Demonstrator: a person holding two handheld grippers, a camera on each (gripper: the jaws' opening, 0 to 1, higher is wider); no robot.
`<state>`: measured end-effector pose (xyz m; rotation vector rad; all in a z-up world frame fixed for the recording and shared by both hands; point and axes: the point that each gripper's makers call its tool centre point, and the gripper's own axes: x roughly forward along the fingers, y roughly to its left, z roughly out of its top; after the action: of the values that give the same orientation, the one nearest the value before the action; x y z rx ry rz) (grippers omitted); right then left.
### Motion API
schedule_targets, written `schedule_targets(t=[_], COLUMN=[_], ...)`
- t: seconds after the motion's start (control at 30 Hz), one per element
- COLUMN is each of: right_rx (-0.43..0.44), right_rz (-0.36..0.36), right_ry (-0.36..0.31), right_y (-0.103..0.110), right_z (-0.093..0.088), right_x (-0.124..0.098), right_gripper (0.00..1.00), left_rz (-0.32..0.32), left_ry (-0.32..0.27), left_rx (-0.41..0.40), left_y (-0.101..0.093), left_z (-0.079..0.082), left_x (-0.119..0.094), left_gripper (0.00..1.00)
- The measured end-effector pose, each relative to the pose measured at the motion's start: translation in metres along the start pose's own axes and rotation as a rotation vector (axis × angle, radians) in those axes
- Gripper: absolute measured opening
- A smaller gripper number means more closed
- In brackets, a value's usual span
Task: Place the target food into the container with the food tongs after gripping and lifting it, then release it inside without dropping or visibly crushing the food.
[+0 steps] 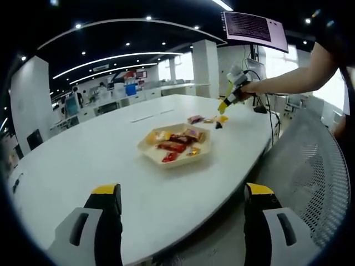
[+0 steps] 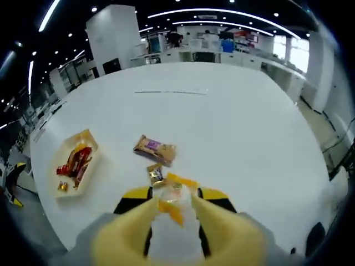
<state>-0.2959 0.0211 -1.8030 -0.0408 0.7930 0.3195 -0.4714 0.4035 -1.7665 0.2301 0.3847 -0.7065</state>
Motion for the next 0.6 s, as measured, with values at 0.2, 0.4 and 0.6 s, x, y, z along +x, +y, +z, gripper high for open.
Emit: schedule_targets(t=[0.2,0.4,0.6], right_rx=[0.000,-0.024,-0.153], right_rz=[0.001,-0.030,-0.094], right_ry=[0.015,0.023,0.073], right_y=[0.004,-0.001,-0.009], right_z=[0.001,0.004,-0.002], right_x=[0.014,0.023,0.030], right_gripper=[0.32,0.32,0.32], left_rz=[-0.003,-0.005,-0.006], left_ry=[0.002,0.005,0.004], left_rx=[-0.003,-0.004,-0.004], left_y=[-0.001,-0.001,-0.001], left_z=[0.000,-0.001,0.000], left_x=[0.000,0.001,0.001], left_gripper=[0.87,0.87,0.86])
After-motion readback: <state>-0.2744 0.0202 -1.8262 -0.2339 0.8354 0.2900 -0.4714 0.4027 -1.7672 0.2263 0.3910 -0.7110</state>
